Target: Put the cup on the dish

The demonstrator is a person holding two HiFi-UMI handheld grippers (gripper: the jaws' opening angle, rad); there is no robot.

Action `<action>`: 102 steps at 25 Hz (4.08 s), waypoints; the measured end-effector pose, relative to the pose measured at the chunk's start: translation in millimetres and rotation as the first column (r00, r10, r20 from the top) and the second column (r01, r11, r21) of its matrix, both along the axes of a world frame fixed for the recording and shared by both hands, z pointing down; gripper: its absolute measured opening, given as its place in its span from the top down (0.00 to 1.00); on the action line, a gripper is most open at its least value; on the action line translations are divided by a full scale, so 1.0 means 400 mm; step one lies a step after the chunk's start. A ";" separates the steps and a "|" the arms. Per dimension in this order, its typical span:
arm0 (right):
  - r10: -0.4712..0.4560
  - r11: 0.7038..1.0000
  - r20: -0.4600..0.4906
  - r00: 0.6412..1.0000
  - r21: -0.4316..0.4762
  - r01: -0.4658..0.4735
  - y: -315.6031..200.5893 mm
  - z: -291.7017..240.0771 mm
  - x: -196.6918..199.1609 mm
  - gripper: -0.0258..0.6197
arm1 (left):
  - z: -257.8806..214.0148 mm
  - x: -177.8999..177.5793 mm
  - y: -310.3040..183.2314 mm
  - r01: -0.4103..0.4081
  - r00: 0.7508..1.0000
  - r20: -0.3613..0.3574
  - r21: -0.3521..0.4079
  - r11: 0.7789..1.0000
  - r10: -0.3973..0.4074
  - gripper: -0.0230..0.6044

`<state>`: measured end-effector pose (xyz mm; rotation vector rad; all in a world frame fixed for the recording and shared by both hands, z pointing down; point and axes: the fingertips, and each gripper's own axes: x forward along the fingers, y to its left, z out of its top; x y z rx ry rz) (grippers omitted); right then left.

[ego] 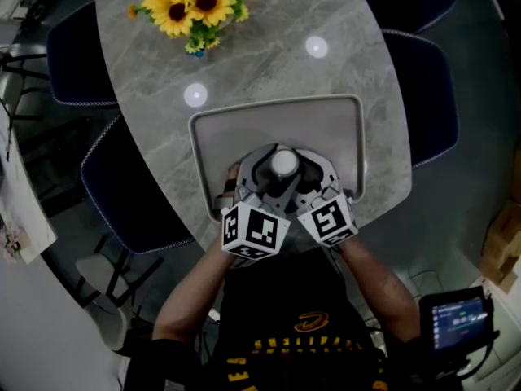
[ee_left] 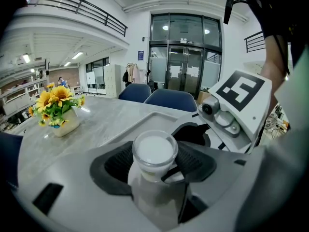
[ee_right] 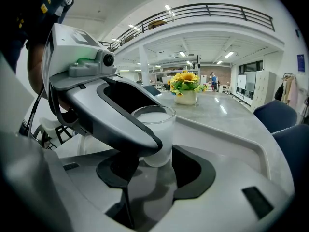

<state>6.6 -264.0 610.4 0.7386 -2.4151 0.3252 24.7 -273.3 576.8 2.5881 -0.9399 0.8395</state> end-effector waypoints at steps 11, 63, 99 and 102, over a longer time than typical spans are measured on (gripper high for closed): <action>0.008 1.000 0.010 1.000 -0.012 -0.007 -0.003 0.010 0.004 0.63 | 0.009 -0.006 -0.005 0.061 0.998 -0.022 -0.007 0.998 -0.061 0.53; 0.221 0.967 0.388 0.895 0.033 -0.253 0.346 -0.422 0.214 0.95 | -0.376 0.043 0.410 0.214 0.953 -0.242 0.117 0.970 -0.181 0.96; 0.213 0.908 0.490 0.845 0.221 -0.356 0.536 -0.676 0.452 0.95 | -0.630 0.230 0.571 0.191 0.936 -0.337 0.240 0.952 -0.103 0.96; 0.226 0.905 0.472 0.852 0.223 -0.363 0.521 -0.673 0.450 0.95 | -0.638 0.226 0.556 0.186 0.933 -0.347 0.240 0.953 -0.095 0.96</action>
